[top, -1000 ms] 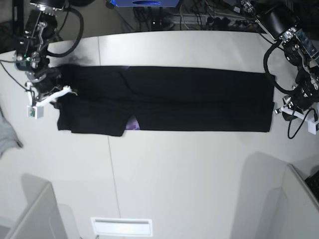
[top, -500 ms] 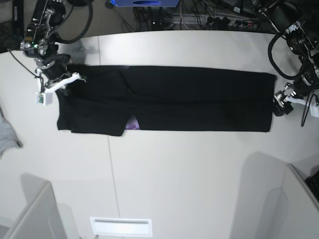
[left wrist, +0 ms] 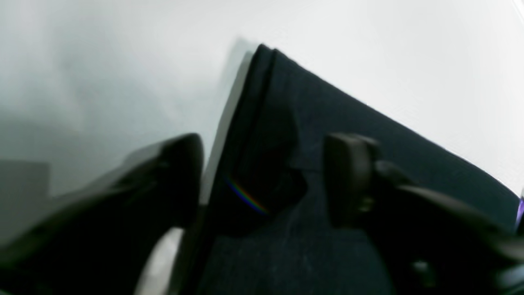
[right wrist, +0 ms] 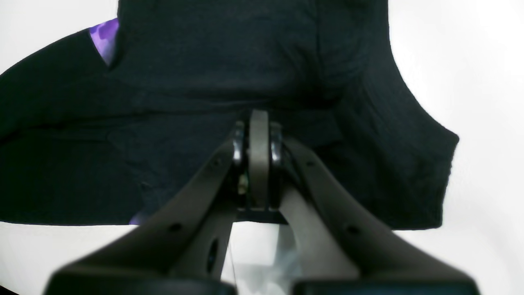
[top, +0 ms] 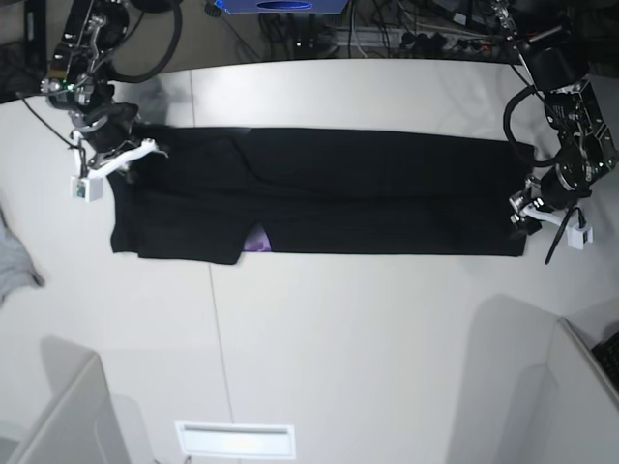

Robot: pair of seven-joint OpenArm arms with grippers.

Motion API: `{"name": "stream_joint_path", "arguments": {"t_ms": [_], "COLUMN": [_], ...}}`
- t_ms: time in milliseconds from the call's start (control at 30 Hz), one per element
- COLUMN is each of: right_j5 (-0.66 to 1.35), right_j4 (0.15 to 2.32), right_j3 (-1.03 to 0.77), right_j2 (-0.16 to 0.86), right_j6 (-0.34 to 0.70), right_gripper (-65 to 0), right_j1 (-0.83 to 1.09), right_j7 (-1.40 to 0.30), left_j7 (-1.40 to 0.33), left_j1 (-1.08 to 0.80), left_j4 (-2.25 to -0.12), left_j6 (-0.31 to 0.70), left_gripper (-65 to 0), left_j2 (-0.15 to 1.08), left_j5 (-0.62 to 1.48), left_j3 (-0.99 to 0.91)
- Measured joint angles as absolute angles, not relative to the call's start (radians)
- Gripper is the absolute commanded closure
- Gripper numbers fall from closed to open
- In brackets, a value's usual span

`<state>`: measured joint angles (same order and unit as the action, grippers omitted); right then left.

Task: Fold the T-shirt properly
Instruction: 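Grasp the folded strip's end with the left gripper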

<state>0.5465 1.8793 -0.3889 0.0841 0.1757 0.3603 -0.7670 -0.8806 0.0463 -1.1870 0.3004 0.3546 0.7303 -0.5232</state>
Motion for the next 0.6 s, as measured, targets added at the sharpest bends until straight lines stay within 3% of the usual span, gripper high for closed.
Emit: {"name": "stream_joint_path", "arguments": {"t_ms": [200,300,600], "right_j5": [0.546,0.547,0.546], "right_j4": [1.879,1.879,1.879], "right_j3": [-0.389,-0.389,-0.389], "right_j2": [0.084,0.084,0.084], "right_j6": [0.175,0.175,0.176], "right_gripper": [0.0,0.0,0.0], "right_j1": [0.36,0.358,0.358], "right_j7": [-0.767,-0.767,-0.768], "left_j7": [-0.882,-0.88,-0.912], "left_j1": [0.035,0.015,-0.003], "left_j4": [-1.184,-1.184,-1.192], "left_j6": [0.302,0.312,0.313], "left_gripper": [-14.2,0.0,0.0], "left_j2": [0.353,0.355,0.42], "left_j5": [0.739,0.75,0.744], "left_j3": [-0.474,-0.479,-0.478]}}
